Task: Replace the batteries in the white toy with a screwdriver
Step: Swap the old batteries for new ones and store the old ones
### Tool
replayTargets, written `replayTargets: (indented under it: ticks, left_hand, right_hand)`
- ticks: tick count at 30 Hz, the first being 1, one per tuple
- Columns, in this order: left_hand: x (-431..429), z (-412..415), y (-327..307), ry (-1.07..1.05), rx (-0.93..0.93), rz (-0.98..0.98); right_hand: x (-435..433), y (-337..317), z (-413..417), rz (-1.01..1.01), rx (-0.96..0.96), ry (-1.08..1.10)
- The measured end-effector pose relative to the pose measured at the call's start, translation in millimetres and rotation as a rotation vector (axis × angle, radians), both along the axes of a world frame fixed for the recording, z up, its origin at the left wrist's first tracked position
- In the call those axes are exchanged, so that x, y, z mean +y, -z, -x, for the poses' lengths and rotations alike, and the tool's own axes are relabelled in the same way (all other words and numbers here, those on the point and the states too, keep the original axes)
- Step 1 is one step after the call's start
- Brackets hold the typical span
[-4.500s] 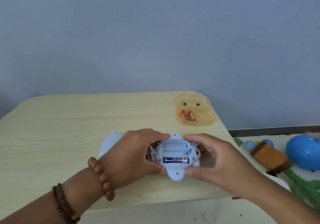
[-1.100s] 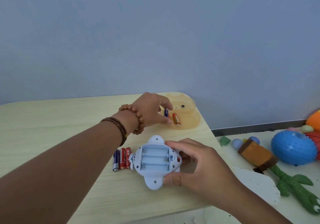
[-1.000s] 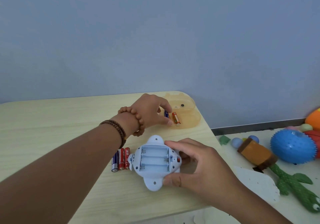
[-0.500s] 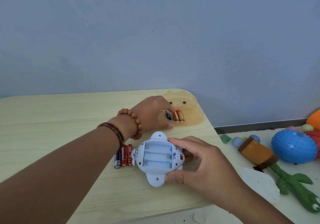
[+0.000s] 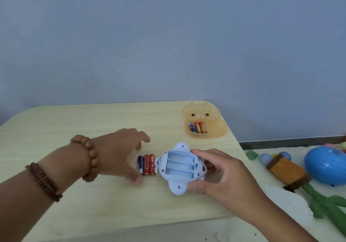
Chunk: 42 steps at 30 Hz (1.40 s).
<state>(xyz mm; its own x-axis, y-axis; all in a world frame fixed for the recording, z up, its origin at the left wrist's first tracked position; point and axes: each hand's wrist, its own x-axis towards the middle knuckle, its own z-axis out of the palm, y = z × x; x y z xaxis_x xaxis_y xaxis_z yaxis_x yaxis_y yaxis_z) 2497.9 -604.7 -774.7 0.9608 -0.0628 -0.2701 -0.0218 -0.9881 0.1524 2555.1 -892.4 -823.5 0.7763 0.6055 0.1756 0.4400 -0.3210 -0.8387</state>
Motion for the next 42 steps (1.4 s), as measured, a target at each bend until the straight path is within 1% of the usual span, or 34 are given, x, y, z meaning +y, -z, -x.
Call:
replayTargets:
  ticks: [5, 8, 10, 14, 16, 18, 20, 21, 25, 28, 34, 42]
  left_hand:
    - [-4.5, 2.4, 9.8, 0.023, -0.073, 0.005]
    - [-1.8, 6.2, 1.8, 0.0, -0.083, 0.044]
    - [0.4, 8.6, -10.3, -0.028, -0.13, 0.108]
    - [-9.2, 12.7, -31.1, -0.067, -0.267, 0.313]
    - [-25.1, 12.3, -33.9, -0.075, -0.329, 0.364]
    - [-44.3, 10.1, -32.1, -0.042, -0.444, 0.342]
    - [-61.6, 6.4, -26.5, 0.066, -0.571, 0.287]
    - [-68.8, 5.0, -23.8, 0.113, -0.597, 0.28]
    - [-79.6, 1.2, -15.6, 0.18, -0.594, 0.316]
    - [-77.7, -0.2, -16.6, 0.182, -0.638, 0.323]
    - [-76.4, 0.2, -4.1, 0.246, -0.695, 0.199]
    - [-80.6, -6.0, 6.0, 0.239, -0.744, 0.248]
  right_hand:
    - [0.0, -0.6, 2.4, -0.006, -0.007, 0.011]
    - [-0.1, 0.6, 3.1, -0.005, -0.018, 0.012]
    - [-0.7, 1.8, 3.6, -0.008, -0.023, 0.015]
    - [-0.5, 2.5, 4.0, -0.007, -0.034, 0.021]
    - [0.0, 2.8, 3.2, -0.007, -0.034, 0.02]
    - [0.3, 3.3, 2.7, -0.01, -0.036, 0.015]
    - [0.4, 3.4, 2.6, -0.01, -0.039, 0.012]
    - [0.3, 3.3, 2.7, -0.01, -0.04, 0.011]
    - [0.5, 2.4, 3.2, -0.023, -0.035, 0.013]
    - [0.5, 2.5, 2.6, -0.018, -0.042, 0.01]
    - [0.6, 4.2, 2.2, -0.02, -0.036, 0.007]
    - [1.0, 3.0, 3.3, -0.019, -0.027, 0.008]
